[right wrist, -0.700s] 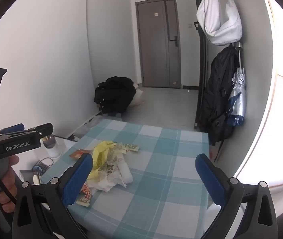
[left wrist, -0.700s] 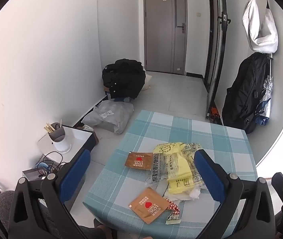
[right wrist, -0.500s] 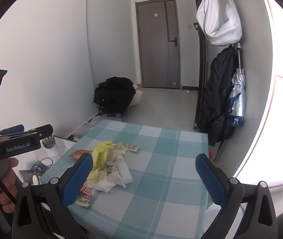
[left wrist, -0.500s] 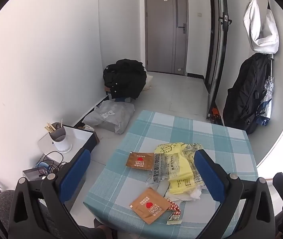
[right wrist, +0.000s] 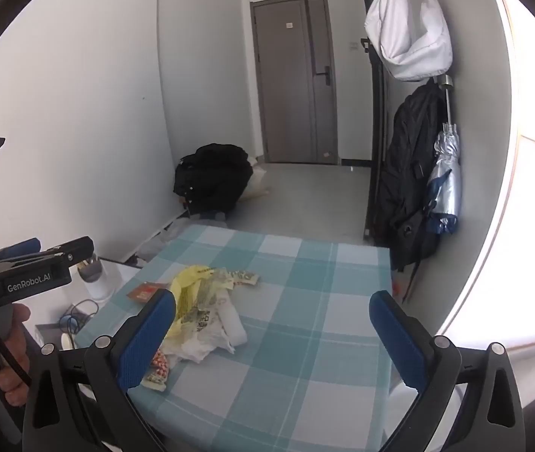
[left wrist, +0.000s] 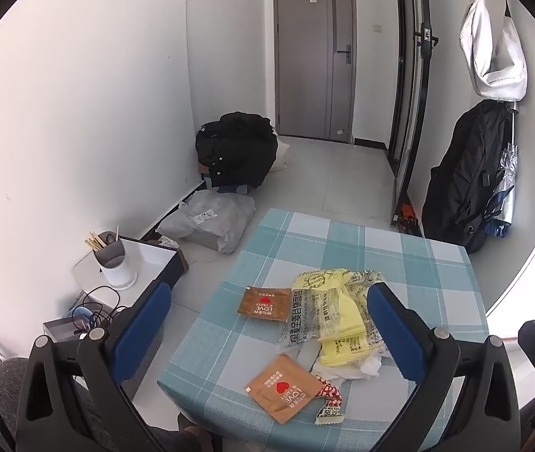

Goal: Collect trash

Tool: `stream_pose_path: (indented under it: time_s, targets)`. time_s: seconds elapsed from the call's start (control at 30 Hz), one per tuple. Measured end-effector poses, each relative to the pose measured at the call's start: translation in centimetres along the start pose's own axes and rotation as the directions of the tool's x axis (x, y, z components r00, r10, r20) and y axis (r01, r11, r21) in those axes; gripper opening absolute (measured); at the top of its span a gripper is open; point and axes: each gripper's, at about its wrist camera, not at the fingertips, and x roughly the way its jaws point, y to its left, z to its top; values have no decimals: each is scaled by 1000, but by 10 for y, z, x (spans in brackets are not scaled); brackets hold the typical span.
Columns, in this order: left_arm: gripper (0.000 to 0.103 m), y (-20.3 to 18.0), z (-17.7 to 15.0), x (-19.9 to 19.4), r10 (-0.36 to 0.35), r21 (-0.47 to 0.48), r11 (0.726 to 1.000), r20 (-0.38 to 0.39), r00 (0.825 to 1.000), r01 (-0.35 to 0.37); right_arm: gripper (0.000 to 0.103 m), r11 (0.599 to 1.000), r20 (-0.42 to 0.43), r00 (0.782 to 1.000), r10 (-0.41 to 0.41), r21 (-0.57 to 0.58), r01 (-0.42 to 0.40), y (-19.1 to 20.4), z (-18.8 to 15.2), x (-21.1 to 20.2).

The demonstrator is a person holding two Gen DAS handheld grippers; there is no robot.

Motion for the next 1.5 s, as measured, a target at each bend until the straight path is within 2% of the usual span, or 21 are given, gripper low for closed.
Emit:
stream_pose_path:
  time_s: [1.5]
  targets:
    - [102, 6, 0, -1, 3, -10, 1000, 0, 1000, -4, 103, 1000, 8, 1000, -19, 12, 19, -2, -1, -4]
